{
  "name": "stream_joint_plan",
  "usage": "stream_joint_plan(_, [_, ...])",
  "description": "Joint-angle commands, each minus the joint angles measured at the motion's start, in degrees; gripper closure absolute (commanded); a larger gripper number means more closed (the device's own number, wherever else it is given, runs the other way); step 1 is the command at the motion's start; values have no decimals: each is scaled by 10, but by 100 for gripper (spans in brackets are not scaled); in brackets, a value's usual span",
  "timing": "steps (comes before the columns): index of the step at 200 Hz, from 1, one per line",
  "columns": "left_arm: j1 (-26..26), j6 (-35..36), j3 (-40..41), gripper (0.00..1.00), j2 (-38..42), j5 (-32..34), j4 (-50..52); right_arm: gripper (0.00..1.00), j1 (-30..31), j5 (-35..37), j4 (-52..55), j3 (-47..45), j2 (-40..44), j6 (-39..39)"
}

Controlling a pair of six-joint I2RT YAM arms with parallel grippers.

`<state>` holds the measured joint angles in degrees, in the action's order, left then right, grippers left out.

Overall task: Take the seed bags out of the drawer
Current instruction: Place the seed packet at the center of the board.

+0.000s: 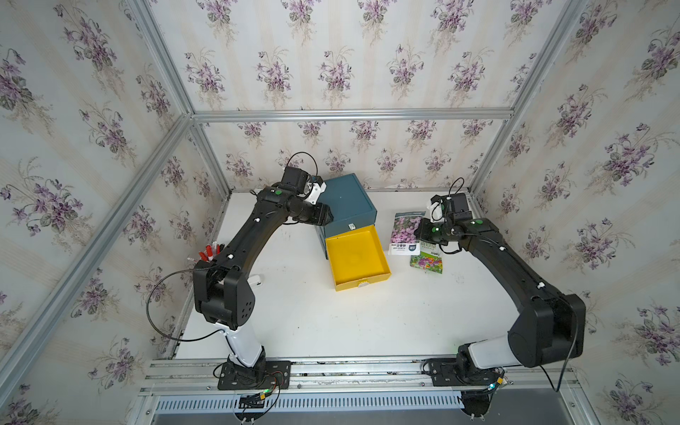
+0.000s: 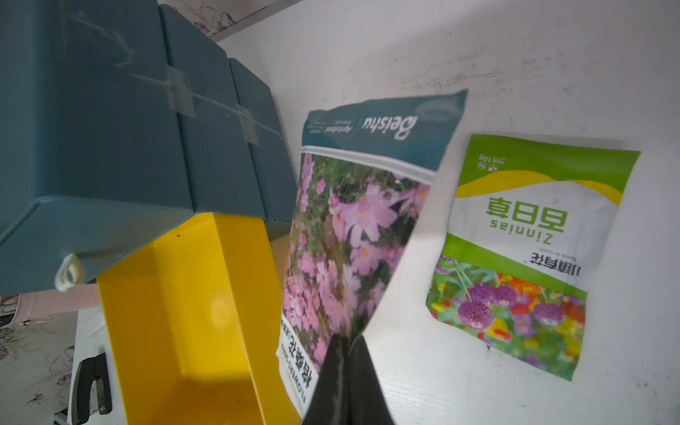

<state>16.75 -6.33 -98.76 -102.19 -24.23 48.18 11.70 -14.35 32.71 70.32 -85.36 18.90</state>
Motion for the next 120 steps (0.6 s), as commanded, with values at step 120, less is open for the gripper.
stream_joint_plan(120, [-1, 26, 1, 36, -14, 49, 97, 100, -6, 30, -74, 118, -274, -52])
